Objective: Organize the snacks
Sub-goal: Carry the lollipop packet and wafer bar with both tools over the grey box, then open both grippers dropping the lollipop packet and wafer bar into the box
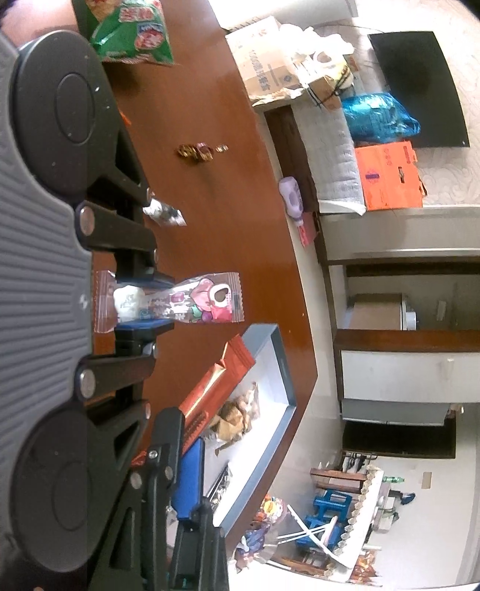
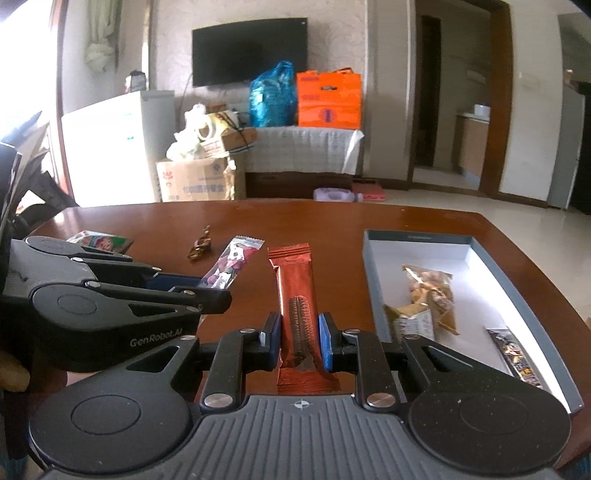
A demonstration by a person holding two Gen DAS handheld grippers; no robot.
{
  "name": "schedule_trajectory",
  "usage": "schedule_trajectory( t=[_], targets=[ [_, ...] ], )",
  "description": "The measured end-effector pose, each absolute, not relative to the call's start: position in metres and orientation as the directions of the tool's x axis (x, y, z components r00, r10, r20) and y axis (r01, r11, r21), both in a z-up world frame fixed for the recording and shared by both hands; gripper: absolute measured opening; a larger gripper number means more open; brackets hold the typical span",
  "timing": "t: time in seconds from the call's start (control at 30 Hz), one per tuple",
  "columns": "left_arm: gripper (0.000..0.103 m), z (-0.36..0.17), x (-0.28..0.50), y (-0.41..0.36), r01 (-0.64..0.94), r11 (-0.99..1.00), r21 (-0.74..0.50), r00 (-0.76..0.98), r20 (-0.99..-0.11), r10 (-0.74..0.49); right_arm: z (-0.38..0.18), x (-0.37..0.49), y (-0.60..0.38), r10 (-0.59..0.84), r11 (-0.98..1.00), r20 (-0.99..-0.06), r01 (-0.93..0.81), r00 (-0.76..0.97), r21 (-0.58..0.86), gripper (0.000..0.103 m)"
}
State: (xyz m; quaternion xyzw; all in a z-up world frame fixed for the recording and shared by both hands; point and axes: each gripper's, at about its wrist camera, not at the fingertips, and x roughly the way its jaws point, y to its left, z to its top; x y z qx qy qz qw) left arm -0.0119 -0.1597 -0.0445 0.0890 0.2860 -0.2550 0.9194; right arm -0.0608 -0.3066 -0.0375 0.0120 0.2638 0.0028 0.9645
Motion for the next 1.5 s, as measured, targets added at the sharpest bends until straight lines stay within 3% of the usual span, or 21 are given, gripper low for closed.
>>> schedule_trajectory(
  t=[0.77,1.5],
  targets=[
    [0.015,-0.045,0.013,-0.261,0.625,0.78,0.006,0.647,-0.562,-0.514,-0.048,-0.06,-0.386,-0.168,0.972,-0.493,0.226,0.854,0.06,0.024],
    [0.015,-0.067,0.033,-0.331,0.666,0.746,0.001,0.609,-0.579,-0.543,-0.081,-0.051,-0.434,-0.242,0.919,-0.555,0.371,0.796,0.131,0.024]
  ],
)
